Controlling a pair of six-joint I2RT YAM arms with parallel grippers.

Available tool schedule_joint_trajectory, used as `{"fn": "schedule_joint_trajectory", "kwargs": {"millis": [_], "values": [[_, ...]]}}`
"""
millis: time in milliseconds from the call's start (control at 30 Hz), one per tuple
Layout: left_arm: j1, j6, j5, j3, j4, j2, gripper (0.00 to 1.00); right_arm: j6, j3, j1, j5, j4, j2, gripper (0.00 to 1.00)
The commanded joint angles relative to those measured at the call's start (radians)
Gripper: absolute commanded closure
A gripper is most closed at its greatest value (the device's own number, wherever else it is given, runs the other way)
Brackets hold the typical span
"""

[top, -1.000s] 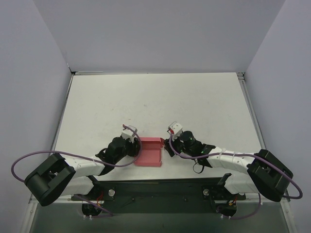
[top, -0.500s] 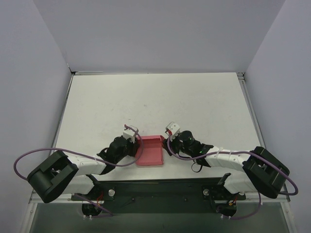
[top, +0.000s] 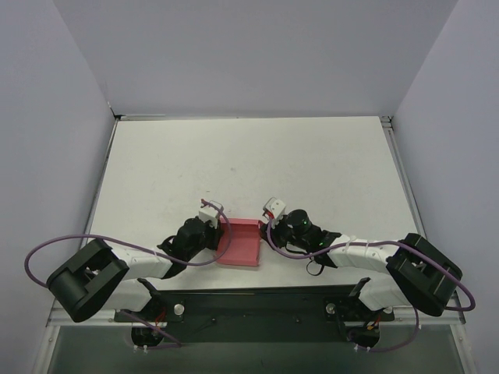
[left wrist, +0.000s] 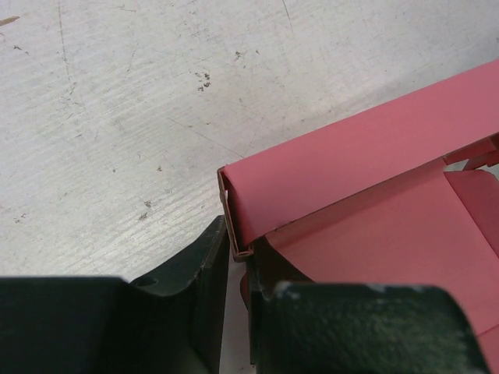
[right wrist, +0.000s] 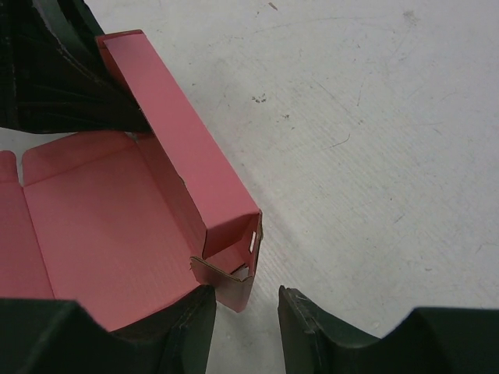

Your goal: Fold the paper box

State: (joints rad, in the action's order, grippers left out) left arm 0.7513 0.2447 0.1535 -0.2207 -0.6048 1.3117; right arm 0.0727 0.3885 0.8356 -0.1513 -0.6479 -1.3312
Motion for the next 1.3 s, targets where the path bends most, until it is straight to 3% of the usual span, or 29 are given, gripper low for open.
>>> {"fn": "schedule_joint_trajectory", "kwargs": {"millis": [0, 633, 933, 1267], "values": [[0.005, -0.013, -0.034, -0.032, -0.066, 0.008, 0.78, 0.007, 0.021, -0.012, -0.051, -0.067, 0.012, 0.62], [0.082, -0.065, 0.043, -0.046, -0.059, 0.023, 0.79, -0.057, 0.053, -0.009, -0.062, -0.139, -0.054, 0.66], [0.112, -0.085, 0.044, -0.063, -0.061, 0.054, 0.79, -0.067, 0.050, 0.000, -0.056, -0.197, -0.091, 0.76], [0.125, -0.088, 0.049, -0.062, -0.059, 0.054, 0.79, -0.073, 0.053, 0.017, 0.004, -0.214, -0.117, 0.80]]}}
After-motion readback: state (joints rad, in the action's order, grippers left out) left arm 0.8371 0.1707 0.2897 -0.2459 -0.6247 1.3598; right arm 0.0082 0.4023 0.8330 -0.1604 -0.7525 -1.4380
